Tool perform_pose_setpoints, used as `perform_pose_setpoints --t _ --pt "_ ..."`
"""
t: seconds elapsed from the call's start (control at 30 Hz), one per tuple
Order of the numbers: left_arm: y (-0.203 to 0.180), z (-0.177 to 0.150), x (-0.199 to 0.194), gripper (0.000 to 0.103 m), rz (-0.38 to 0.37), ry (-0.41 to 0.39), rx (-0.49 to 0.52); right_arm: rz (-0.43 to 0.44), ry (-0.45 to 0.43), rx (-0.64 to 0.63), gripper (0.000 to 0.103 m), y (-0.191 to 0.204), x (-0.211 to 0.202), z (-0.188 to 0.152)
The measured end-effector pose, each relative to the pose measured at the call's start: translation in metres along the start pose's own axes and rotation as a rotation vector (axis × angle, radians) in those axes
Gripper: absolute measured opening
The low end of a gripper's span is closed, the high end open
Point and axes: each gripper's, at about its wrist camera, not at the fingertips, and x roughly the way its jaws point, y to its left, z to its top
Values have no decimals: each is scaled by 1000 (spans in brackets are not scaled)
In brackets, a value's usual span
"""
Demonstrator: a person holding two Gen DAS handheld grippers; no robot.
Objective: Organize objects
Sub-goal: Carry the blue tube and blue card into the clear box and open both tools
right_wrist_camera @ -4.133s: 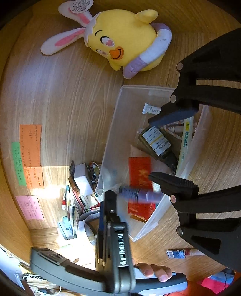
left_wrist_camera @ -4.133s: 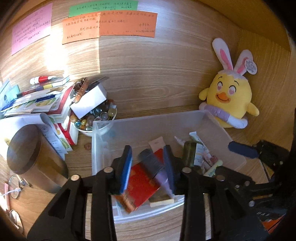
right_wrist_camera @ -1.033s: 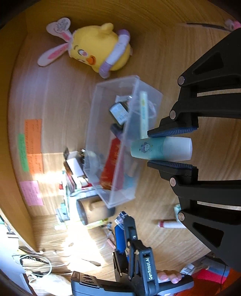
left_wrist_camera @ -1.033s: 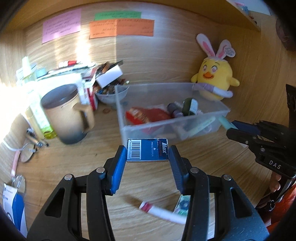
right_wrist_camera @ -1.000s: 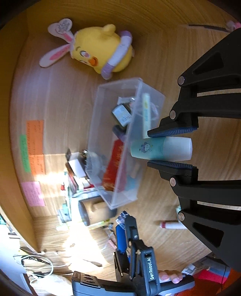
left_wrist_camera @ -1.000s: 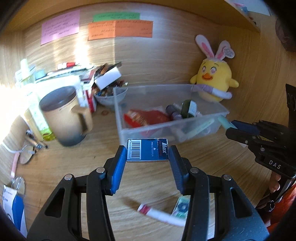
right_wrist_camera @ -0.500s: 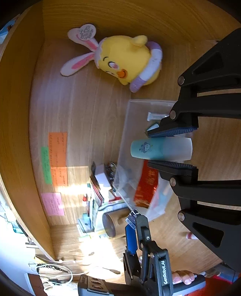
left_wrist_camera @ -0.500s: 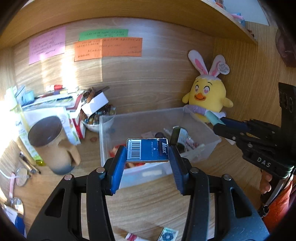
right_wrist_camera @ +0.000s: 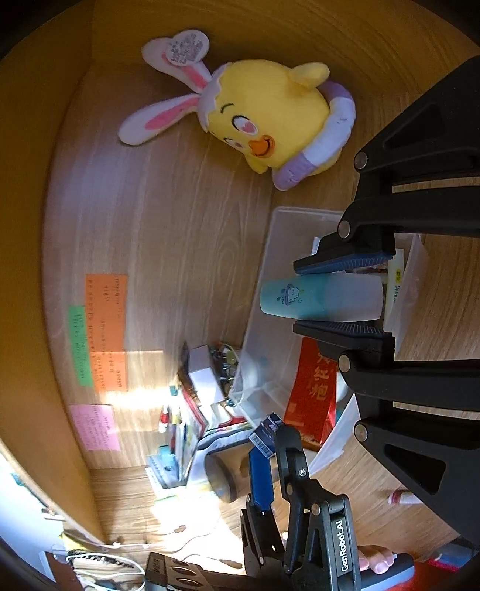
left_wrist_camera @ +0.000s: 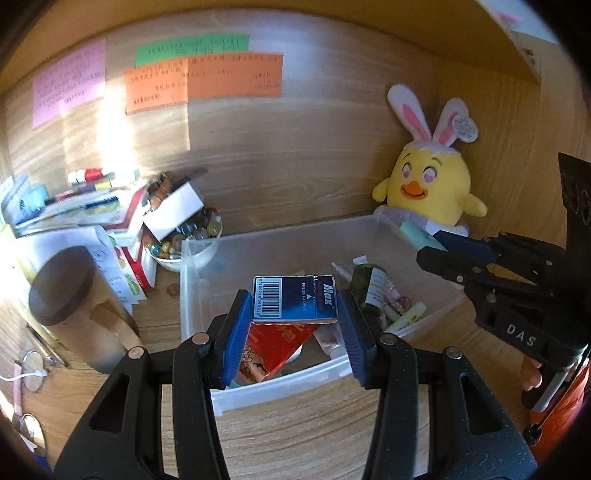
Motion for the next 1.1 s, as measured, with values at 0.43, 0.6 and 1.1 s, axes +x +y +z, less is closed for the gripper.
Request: perform_pose_setpoints --t 0.43,0.6,1.1 --pt "-1 -11 45 47 -13 96 3 -7 139 30 23 -10 55 -19" --pt "-5 -10 44 47 -5 86 21 -12 167 24 23 -10 65 -22" --pt "-4 -7 -2 75 8 1 29 -19 156 9 35 -4 47 -17"
